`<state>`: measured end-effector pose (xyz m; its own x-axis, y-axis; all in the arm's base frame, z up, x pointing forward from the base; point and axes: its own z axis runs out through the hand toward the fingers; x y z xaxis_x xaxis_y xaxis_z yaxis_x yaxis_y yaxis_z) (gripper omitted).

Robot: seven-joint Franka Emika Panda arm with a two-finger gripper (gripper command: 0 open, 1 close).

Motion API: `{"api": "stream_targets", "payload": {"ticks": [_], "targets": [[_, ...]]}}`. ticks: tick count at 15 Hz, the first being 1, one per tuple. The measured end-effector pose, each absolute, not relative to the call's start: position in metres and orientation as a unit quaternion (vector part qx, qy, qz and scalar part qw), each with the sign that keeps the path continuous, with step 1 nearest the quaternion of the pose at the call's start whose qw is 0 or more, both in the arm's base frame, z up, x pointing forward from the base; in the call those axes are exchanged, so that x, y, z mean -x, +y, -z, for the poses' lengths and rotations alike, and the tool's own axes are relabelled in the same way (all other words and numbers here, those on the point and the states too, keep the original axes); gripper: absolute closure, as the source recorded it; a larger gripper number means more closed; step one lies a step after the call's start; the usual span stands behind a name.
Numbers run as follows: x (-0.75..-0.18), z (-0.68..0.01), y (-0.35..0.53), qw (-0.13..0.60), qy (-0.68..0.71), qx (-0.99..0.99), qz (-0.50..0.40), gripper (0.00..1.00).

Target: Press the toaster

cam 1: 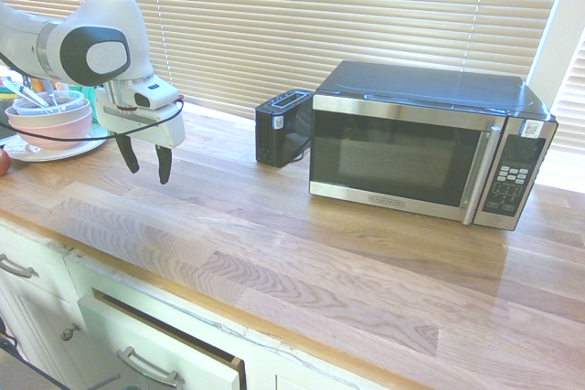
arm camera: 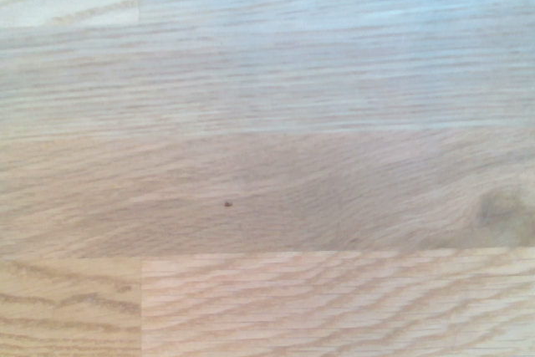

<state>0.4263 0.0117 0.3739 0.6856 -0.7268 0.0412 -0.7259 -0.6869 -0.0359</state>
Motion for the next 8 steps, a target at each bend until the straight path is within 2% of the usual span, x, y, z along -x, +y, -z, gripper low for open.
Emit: {"api": "stream_targets", "payload": {"ticks": [8], "targets": [[-0.4318, -0.3795, 0.0122, 0.015, 0.376, 0.926, 0.046, 0.0]]}}
